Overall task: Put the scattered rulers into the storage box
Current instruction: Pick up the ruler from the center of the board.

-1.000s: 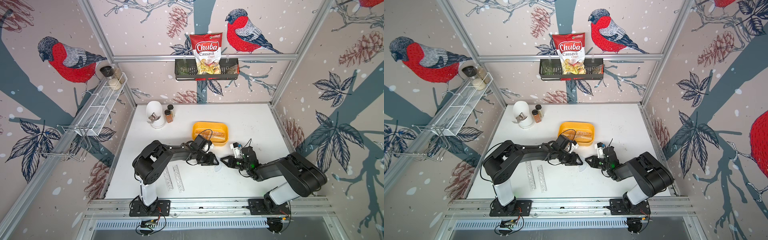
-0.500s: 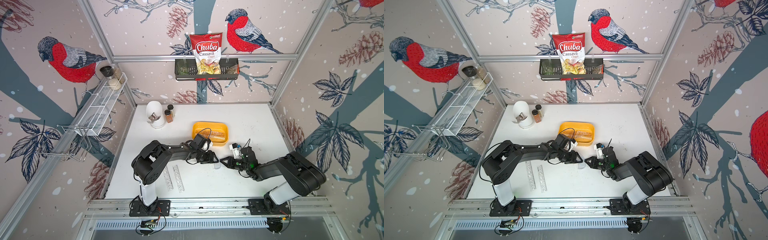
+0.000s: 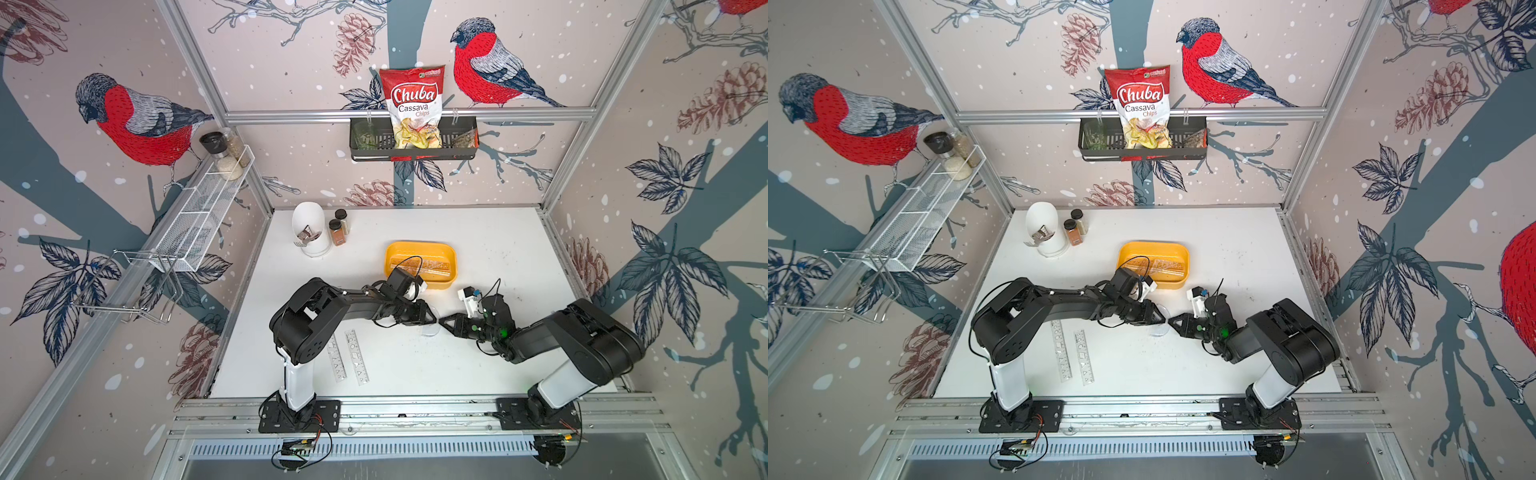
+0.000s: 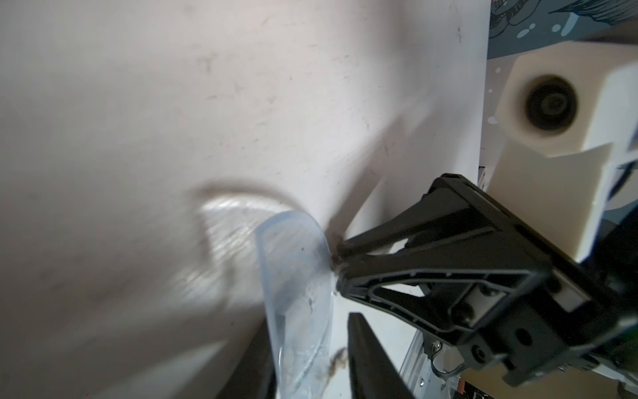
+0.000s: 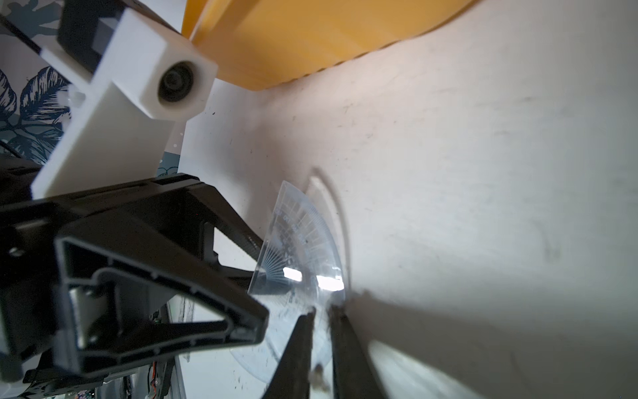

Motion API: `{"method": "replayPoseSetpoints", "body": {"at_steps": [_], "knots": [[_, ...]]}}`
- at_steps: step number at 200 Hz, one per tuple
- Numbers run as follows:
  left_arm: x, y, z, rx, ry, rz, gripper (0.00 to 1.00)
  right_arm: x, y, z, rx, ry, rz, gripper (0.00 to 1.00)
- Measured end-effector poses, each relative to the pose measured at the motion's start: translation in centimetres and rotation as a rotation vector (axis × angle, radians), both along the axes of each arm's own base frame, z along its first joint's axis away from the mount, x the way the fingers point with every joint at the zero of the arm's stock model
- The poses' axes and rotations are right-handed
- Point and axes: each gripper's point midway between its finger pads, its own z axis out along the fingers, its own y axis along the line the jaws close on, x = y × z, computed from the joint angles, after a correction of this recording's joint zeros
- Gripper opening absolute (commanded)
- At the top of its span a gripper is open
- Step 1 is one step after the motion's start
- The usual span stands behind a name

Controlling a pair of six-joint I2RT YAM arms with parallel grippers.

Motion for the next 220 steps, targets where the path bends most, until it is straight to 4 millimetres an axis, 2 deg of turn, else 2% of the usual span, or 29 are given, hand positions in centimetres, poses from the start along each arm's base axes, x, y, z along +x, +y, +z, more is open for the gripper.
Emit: {"method": "replayPoseSetpoints", "body": {"at_steps": [19,28,45,65,87,118,146,172,220], "knots": [[-0.1,0.3,-0.2,0.015,0.011,0.011,0.07,0.0,0.0,0.1,0.001,0.003,0.0,0.19],[-0.2,0.0,0.5,-0.01,0.01,0.002,0.0,0.1,0.0,0.4,0.001,0.004,-0.001,0.21],[-0.2,0.1,1.3,-0.006,-0.012,-0.007,0.0,0.7,-0.1,1.7,0.012,-0.017,-0.001,0.26],[-0.3,1.0,2.1,0.018,-0.02,-0.016,0.0,2.2,0.3,4.6,0.028,-0.097,0.037,0.33],[-0.3,1.8,5.2,-0.024,-0.053,-0.074,0.0,2.8,1.1,7.7,0.059,-0.182,0.123,0.38],[-0.9,2.5,9.5,-0.13,-0.092,-0.193,0.0,1.2,2.3,10.9,0.133,-0.25,0.281,0.48],[-2.6,2.7,11.2,-0.2,-0.091,-0.291,0.0,-0.7,3.3,13.2,0.201,-0.299,0.396,0.5],[-3.5,2.9,11.9,-0.241,-0.082,-0.333,0.0,-1.7,4.0,13.3,0.225,-0.285,0.454,0.43],[-4.4,3.2,12.1,-0.282,-0.068,-0.361,0.0,-2.5,4.2,13.1,0.253,-0.248,0.492,0.0]]}}
